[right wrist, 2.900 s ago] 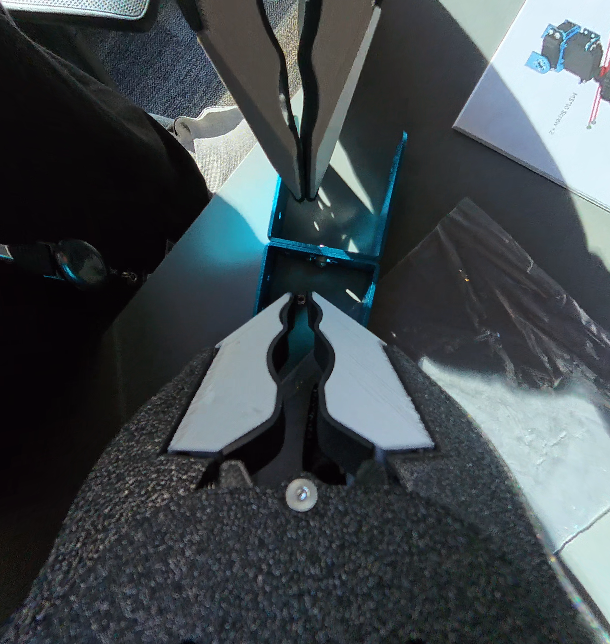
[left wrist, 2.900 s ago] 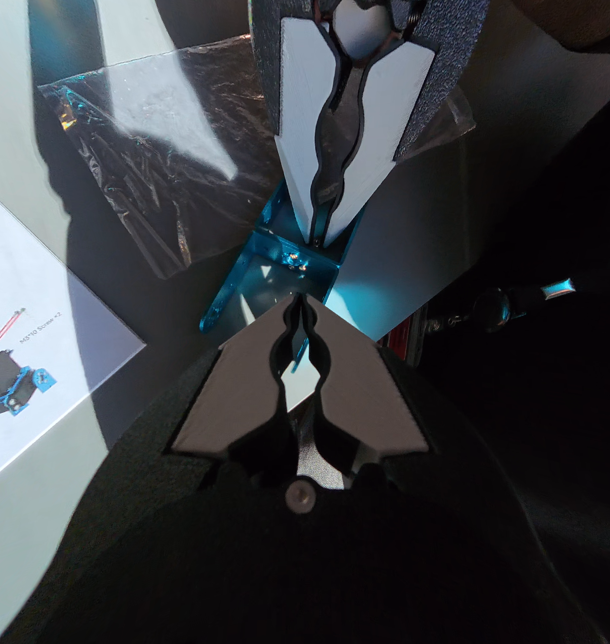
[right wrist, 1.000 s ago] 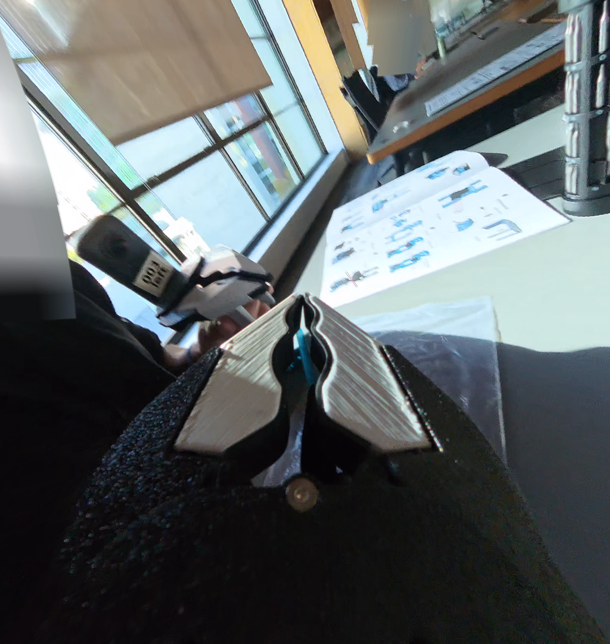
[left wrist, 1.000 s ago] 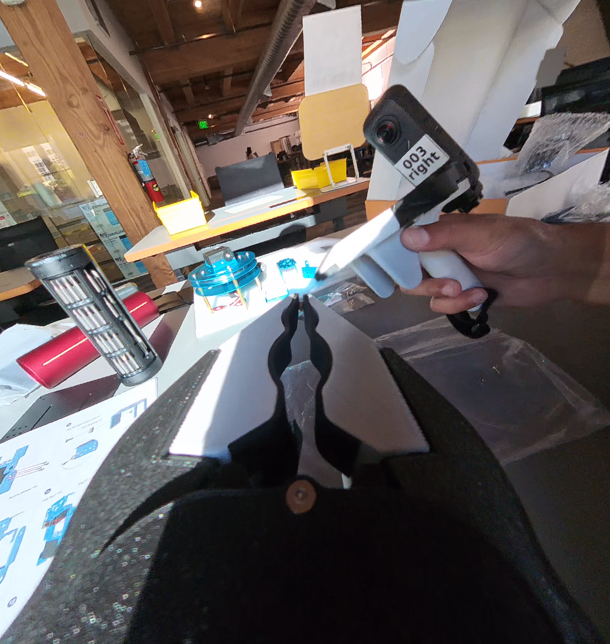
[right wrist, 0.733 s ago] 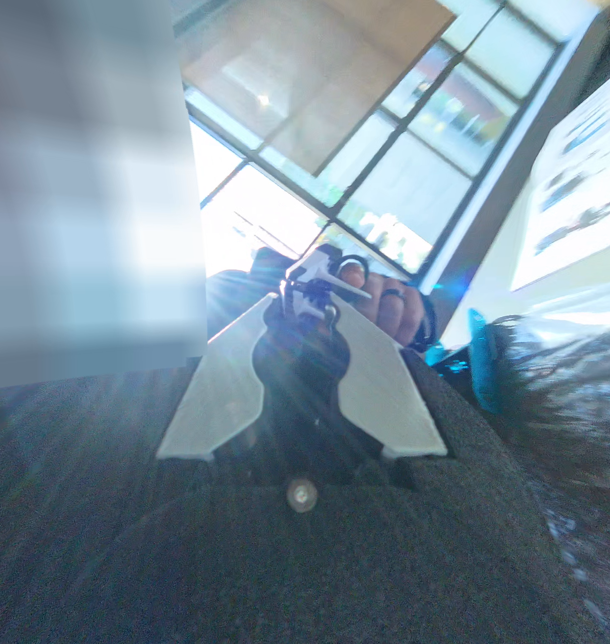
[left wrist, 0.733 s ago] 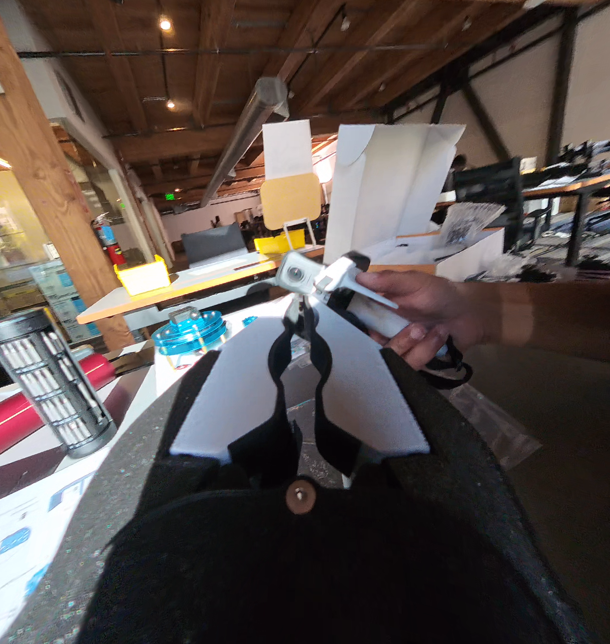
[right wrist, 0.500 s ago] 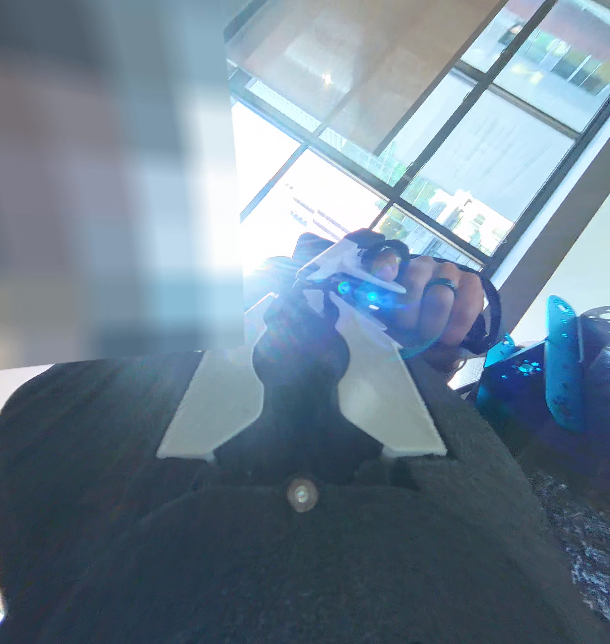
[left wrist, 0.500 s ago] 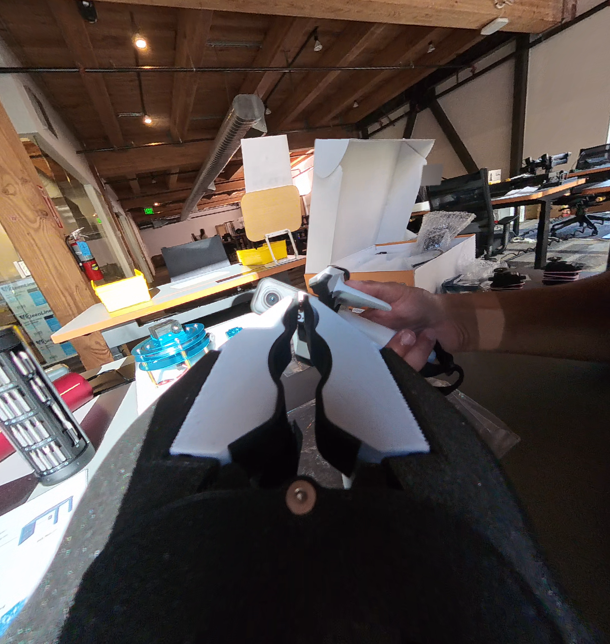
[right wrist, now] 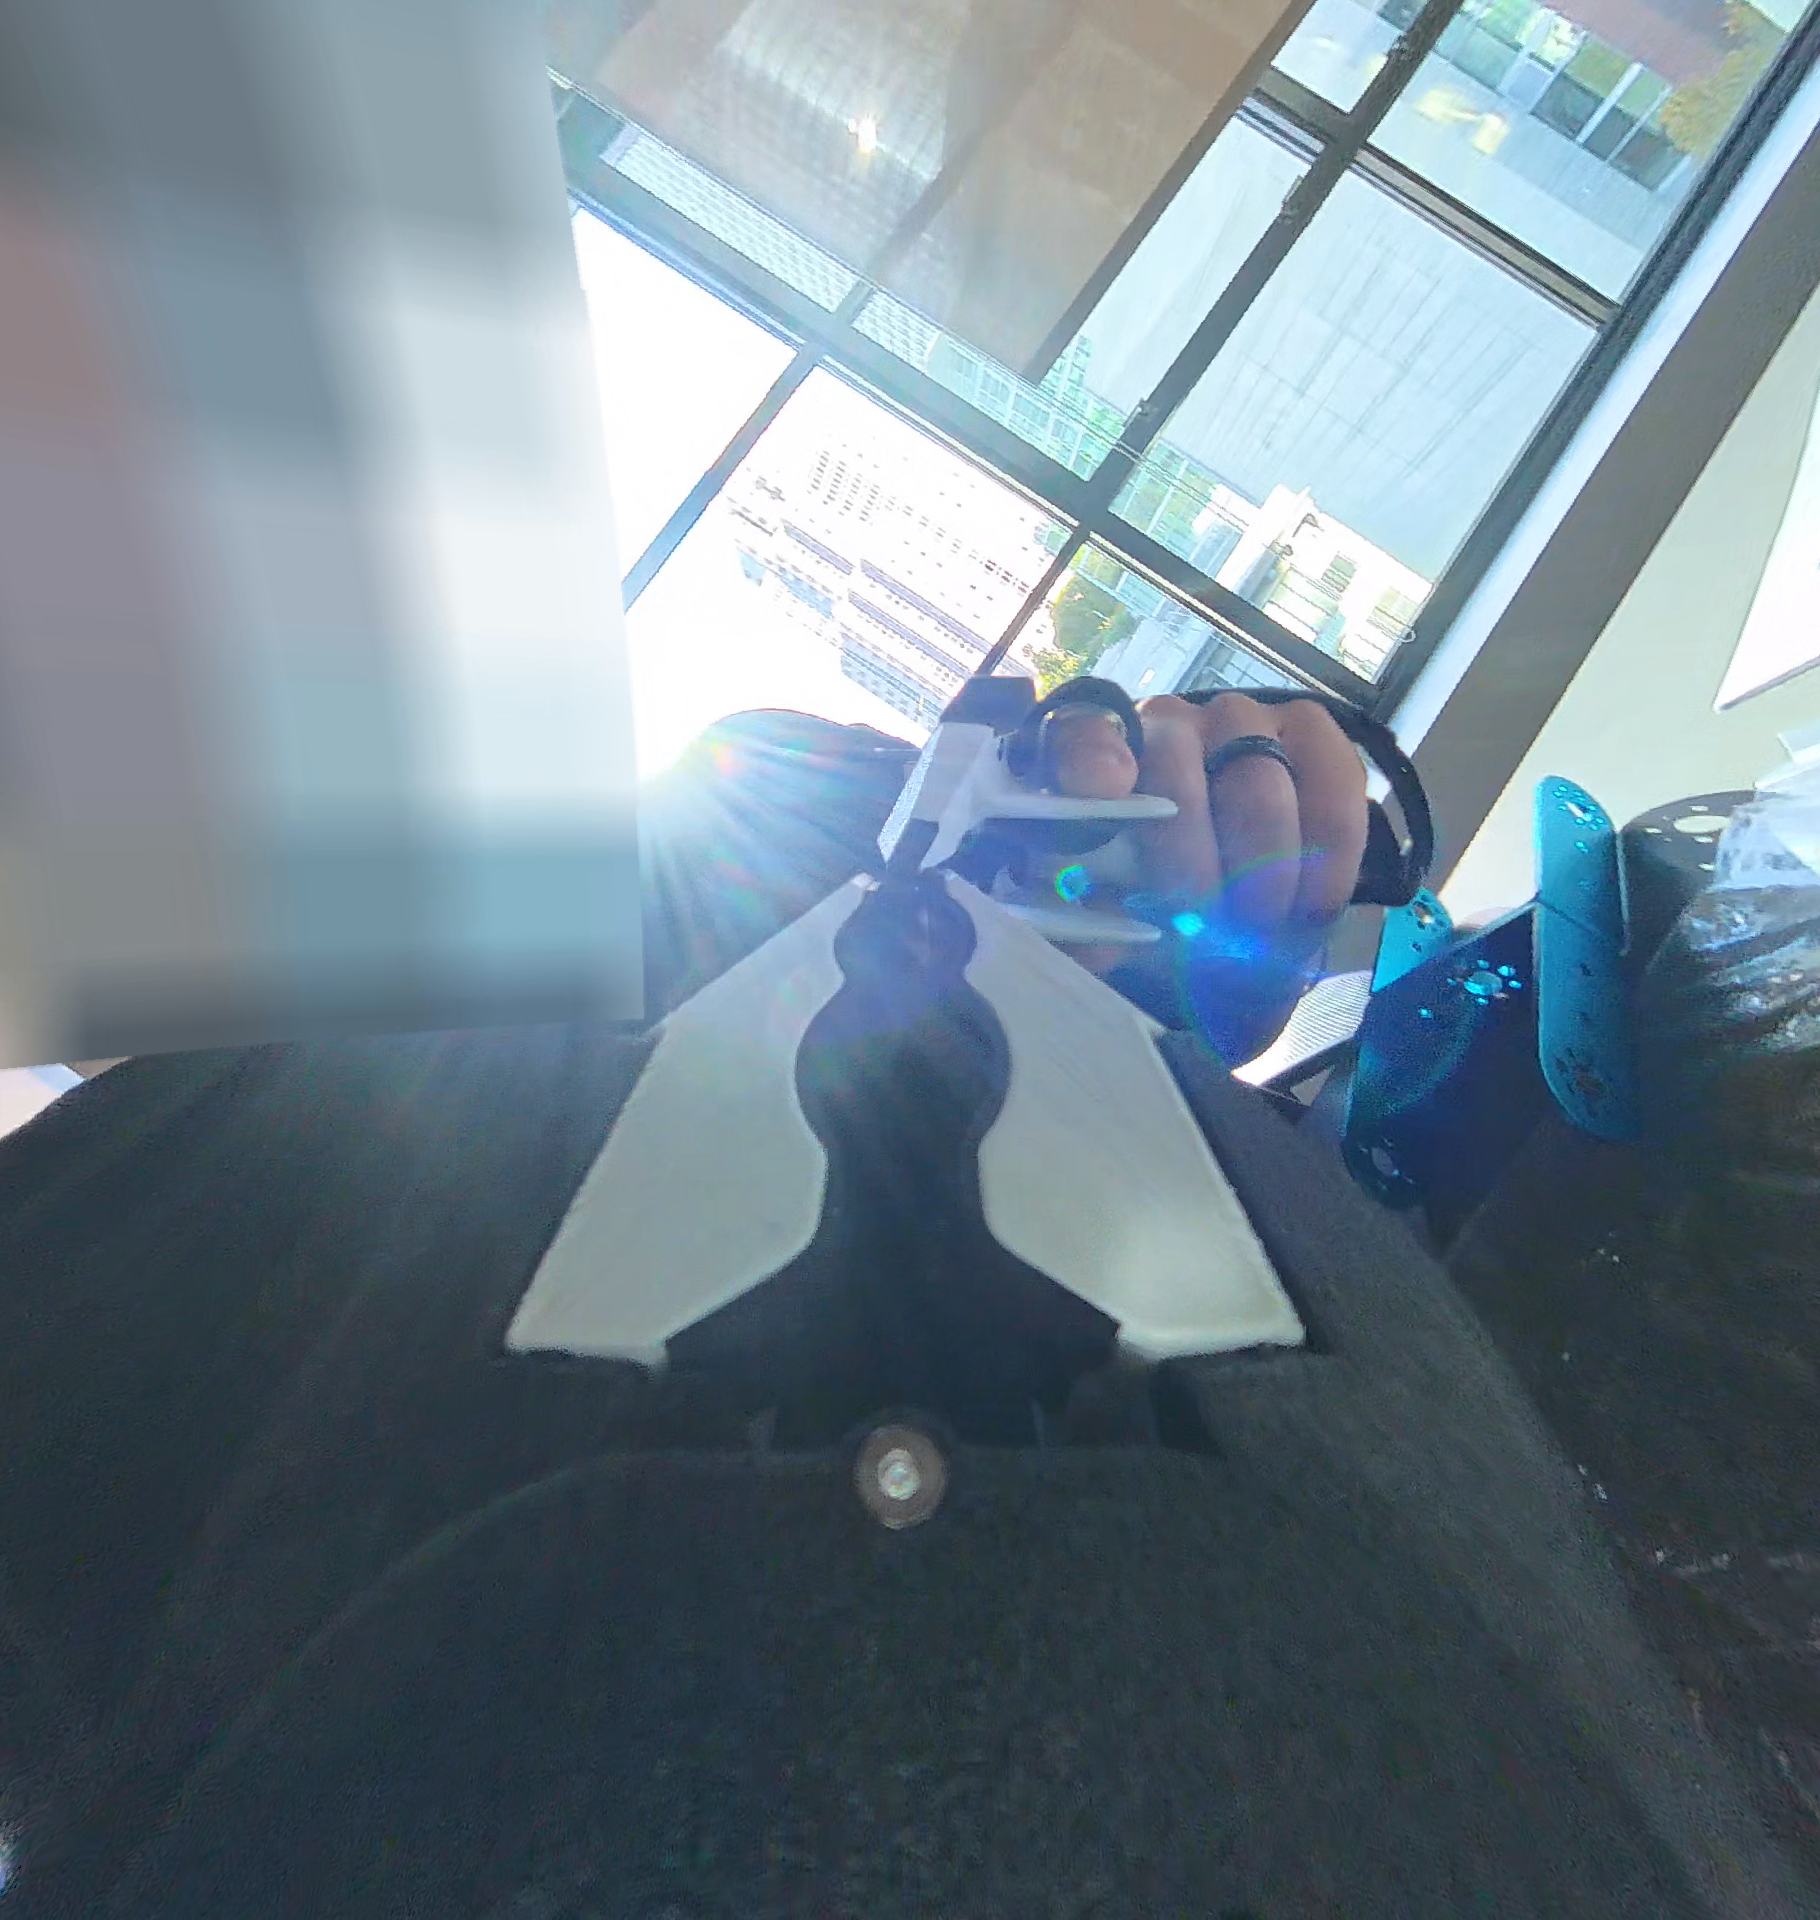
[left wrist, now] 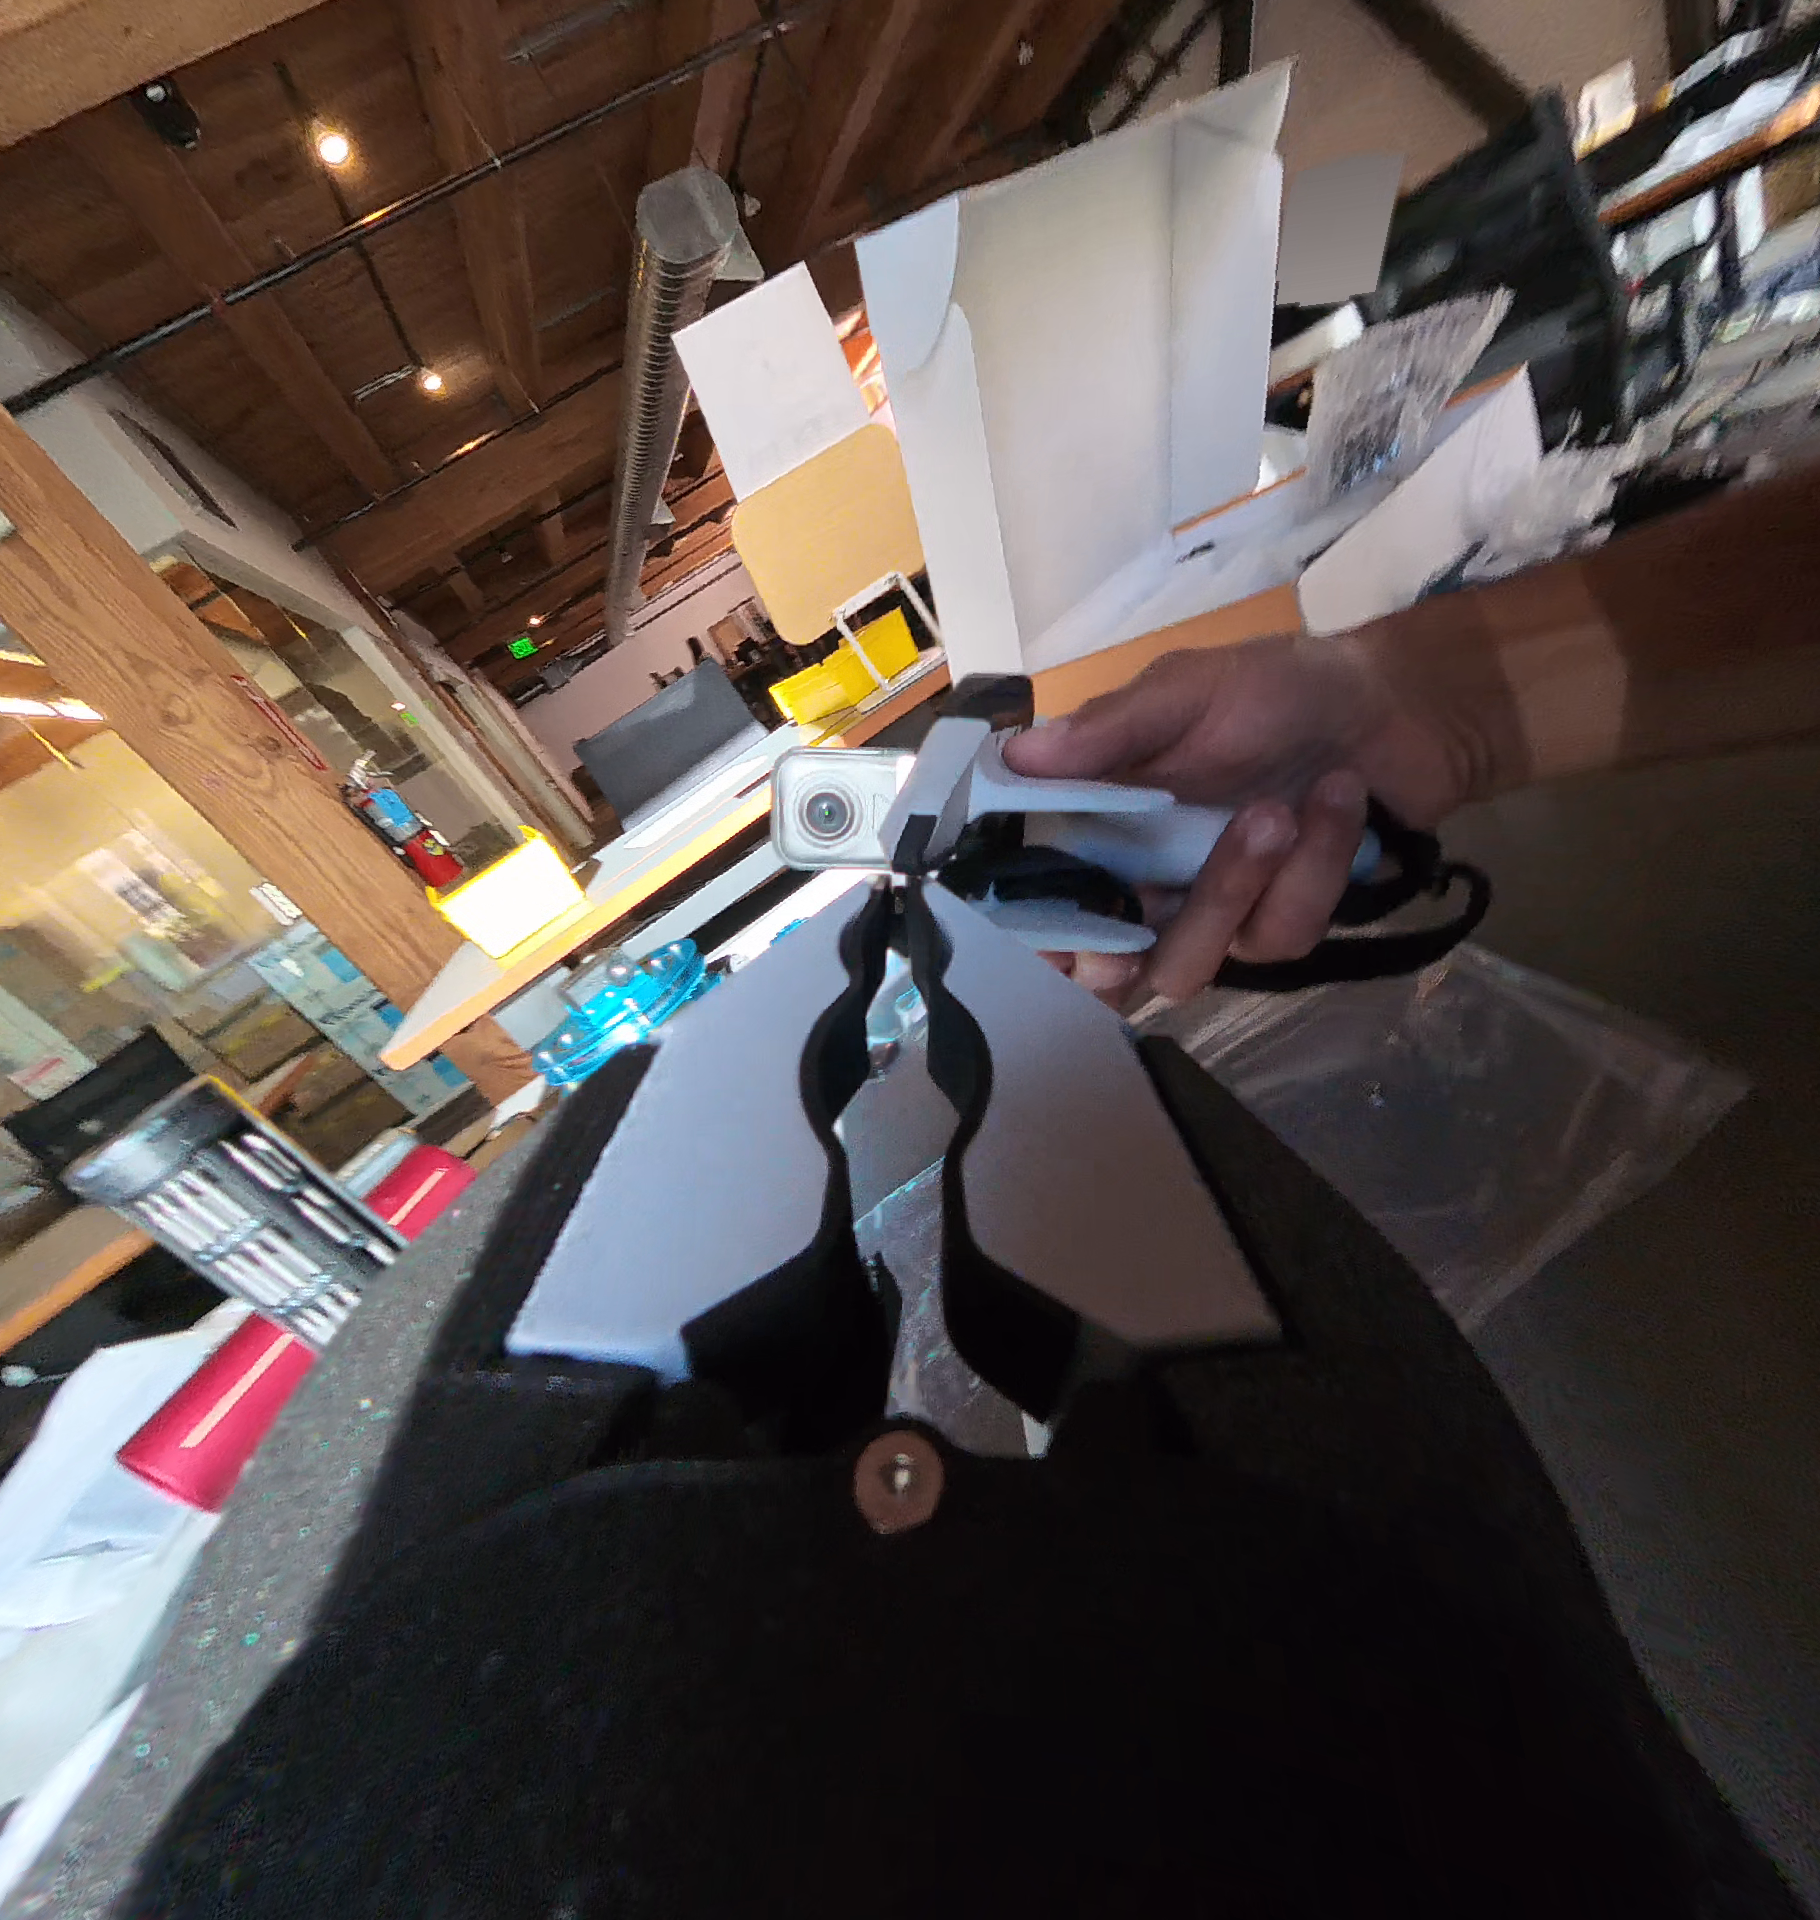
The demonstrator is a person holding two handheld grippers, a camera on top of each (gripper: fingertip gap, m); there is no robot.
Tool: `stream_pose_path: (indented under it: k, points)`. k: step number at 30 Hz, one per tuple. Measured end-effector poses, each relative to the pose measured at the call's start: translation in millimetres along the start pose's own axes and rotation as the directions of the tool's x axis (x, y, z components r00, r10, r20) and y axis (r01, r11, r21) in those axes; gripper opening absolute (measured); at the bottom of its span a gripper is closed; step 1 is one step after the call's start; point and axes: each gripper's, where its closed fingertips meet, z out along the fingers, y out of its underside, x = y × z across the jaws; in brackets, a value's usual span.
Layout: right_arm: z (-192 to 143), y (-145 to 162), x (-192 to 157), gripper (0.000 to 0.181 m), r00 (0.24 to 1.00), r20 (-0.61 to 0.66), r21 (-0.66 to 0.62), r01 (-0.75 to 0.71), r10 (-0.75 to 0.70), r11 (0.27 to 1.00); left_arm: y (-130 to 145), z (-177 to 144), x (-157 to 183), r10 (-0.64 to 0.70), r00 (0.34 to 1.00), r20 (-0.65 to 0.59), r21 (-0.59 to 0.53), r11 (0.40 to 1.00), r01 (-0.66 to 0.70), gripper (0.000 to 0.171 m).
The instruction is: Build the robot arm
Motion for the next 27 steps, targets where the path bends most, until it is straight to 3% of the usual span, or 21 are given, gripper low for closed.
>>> stream_pose_path:
  k: [5,10,18,27]
  points:
    - [-2,8,0,0.005,1.000,0.005,-0.036,0.008,-0.008,0.999,0,0,8,0.141,0.990,-0.006,-0.017,0.990,-0.141,0.003]
    - [-3,6,3,0.005,0.999,-0.028,-0.028,0.028,-0.028,0.999,4,-1,3,0.116,0.993,0.004,-0.032,0.993,-0.116,0.008]
    - [-1,3,6,0.005,0.974,-0.139,-0.053,0.170,-0.176,0.984,6,-4,-1,0.095,0.995,0.039,-0.040,0.995,-0.094,0.009]
    - [2,13,-2,0.003,0.999,0.050,-0.039,-0.002,0.004,0.999,-6,-8,2,0.334,0.939,0.085,-0.026,0.943,-0.333,0.020]
